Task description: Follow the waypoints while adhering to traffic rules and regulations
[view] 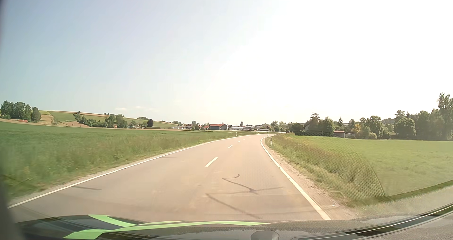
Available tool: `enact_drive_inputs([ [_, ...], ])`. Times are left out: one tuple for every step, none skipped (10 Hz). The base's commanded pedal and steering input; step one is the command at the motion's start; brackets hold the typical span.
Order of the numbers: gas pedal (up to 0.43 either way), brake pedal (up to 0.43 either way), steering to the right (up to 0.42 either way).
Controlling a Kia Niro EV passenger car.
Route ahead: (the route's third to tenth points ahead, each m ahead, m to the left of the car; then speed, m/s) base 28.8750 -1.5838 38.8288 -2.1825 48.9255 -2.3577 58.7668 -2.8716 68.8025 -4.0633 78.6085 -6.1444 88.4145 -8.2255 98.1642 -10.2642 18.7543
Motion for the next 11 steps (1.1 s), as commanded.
enact_drive_inputs([
  [0.15,0.0,0.003],
  [0.15,0.0,0.003],
  [0.157,0.0,0.003],
  [0.169,0.0,0.004],
  [0.169,0.0,0.007],
  [0.169,0.0,0.011],
  [0.169,0.0,0.012],
  [0.169,0.0,0.011],
  [0.169,0.0,0.01],
  [0.169,0.0,0.009],
  [0.169,0.0,0.009],
])
